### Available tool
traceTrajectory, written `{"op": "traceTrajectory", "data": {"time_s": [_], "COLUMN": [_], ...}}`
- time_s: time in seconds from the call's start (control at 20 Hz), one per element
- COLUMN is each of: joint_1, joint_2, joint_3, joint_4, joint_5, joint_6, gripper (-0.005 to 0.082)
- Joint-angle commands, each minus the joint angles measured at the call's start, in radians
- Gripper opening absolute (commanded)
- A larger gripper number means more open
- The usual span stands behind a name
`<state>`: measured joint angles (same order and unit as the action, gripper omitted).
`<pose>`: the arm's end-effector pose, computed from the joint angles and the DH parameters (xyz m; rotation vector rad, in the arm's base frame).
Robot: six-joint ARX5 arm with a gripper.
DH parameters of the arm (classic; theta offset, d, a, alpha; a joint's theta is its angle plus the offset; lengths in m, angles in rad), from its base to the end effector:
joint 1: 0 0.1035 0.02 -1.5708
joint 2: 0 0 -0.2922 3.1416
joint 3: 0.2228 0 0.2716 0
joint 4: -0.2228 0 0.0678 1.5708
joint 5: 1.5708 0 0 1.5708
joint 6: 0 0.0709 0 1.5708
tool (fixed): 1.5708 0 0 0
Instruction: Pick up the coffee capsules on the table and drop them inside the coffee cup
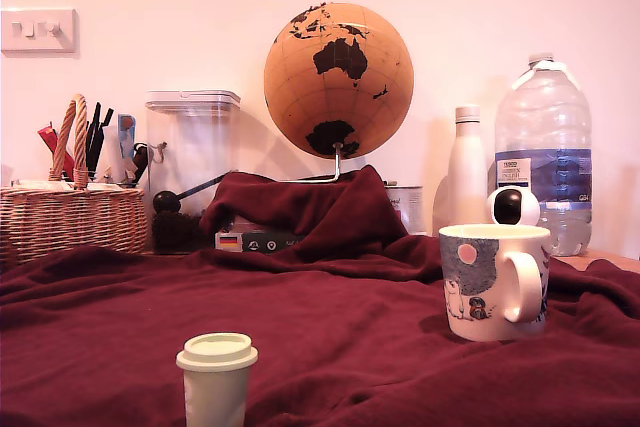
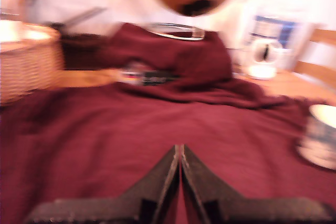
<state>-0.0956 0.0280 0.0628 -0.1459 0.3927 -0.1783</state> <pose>0.1199 -0.0388 0.1661 -0.1912 0.1542 -0.4767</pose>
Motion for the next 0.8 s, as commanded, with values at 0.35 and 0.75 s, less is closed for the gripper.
{"op": "traceTrajectory", "data": {"time_s": [0.35,0.75], "joint_1": [-0.103,-0.298], "joint_2": [0.01,0.142], "joint_3": [-0.013,0.001], "joint_4": [-0.048,-0.048], "joint_5": [0.124,0.121], "joint_6": [-0.043,-0.018], "gripper": [-0.0024,-0.0024]}}
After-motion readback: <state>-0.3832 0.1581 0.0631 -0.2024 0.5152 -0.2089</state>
